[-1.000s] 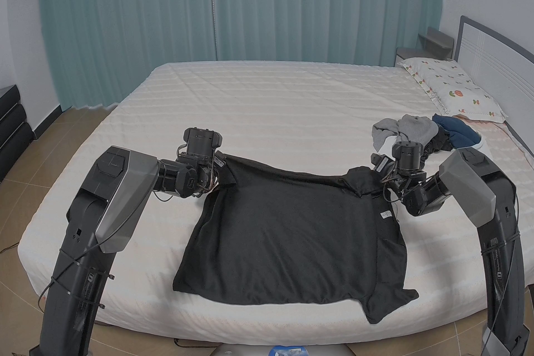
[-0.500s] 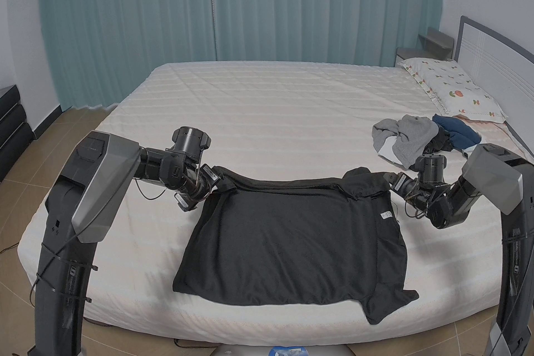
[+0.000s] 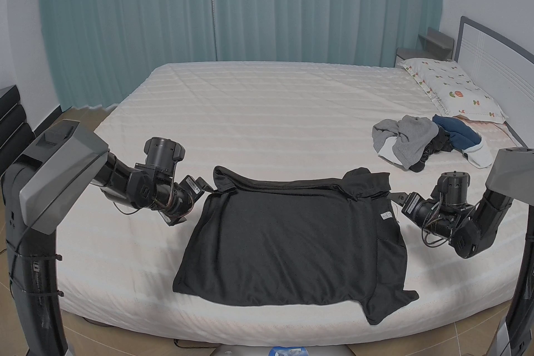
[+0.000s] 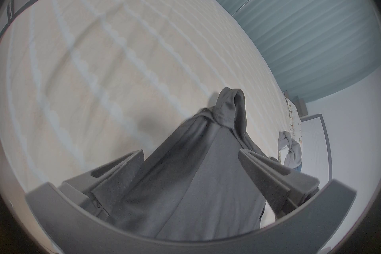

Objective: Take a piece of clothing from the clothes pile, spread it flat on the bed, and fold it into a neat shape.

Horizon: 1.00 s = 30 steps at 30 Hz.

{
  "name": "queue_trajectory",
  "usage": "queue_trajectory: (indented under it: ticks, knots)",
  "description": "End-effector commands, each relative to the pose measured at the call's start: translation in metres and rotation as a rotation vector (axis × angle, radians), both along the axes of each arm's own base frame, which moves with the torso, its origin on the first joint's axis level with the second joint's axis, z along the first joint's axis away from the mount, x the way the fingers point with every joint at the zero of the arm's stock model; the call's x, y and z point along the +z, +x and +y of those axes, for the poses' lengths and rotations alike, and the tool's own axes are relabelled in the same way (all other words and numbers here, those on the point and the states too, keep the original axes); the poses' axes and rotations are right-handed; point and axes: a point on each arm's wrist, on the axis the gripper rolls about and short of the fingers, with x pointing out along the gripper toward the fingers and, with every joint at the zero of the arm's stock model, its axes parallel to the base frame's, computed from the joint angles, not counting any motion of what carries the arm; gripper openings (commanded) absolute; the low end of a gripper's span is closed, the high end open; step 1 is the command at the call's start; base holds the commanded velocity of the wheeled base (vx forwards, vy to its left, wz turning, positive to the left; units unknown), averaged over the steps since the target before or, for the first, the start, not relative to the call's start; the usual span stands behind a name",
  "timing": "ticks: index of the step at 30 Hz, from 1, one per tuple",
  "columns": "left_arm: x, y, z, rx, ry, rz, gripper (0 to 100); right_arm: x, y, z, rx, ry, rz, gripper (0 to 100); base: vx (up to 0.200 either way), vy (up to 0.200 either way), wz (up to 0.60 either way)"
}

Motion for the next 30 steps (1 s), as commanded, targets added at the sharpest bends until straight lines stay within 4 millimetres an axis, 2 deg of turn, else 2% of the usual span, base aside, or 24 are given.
queue_trajectory:
  ticks: [1,3,4,5,7,12,17,19,26,30]
  knots:
    - [0.029,-0.049,0.014,-0.018,-0.046,-0.028,100,0.007,-0.049,0.007,0.069,0.034,0.039,100,0.0,0.0,0.0]
    - [0.03,-0.056,0.015,-0.024,-0.048,-0.02,100,0.005,-0.052,0.007,0.071,0.037,0.052,100,0.0,0.0,0.0]
    - [0.031,-0.071,0.015,-0.042,-0.06,-0.001,100,0.0,-0.06,0.007,0.065,0.054,0.082,100,0.0,0.0,0.0]
    - [0.031,-0.071,0.015,-0.042,-0.06,-0.001,100,0.0,-0.06,0.007,0.065,0.054,0.082,100,0.0,0.0,0.0]
    - [0.03,-0.09,0.016,-0.049,-0.104,-0.02,100,-0.011,-0.072,0.006,0.072,0.083,0.13,100,0.0,0.0,0.0]
    - [0.018,-0.114,0.011,-0.084,-0.131,-0.043,100,-0.018,-0.083,0.002,0.11,0.115,0.118,100,0.0,0.0,0.0]
    - [0.011,-0.123,0.009,-0.044,-0.191,-0.05,100,-0.02,-0.095,0.003,0.126,0.143,0.133,100,-0.16,0.0,0.0]
    - [0.003,-0.131,0.009,-0.048,-0.193,-0.027,100,-0.02,-0.098,0.004,0.141,0.153,0.141,100,-0.2,0.0,0.0]
    - [-0.007,-0.143,0.009,-0.06,-0.2,-0.02,100,-0.02,-0.098,0.006,0.153,0.155,0.144,100,-0.2,0.0,0.0]
    - [-0.007,-0.145,0.006,-0.073,-0.204,-0.015,100,-0.018,-0.099,0.006,0.154,0.155,0.136,100,0.0,0.0,0.0]
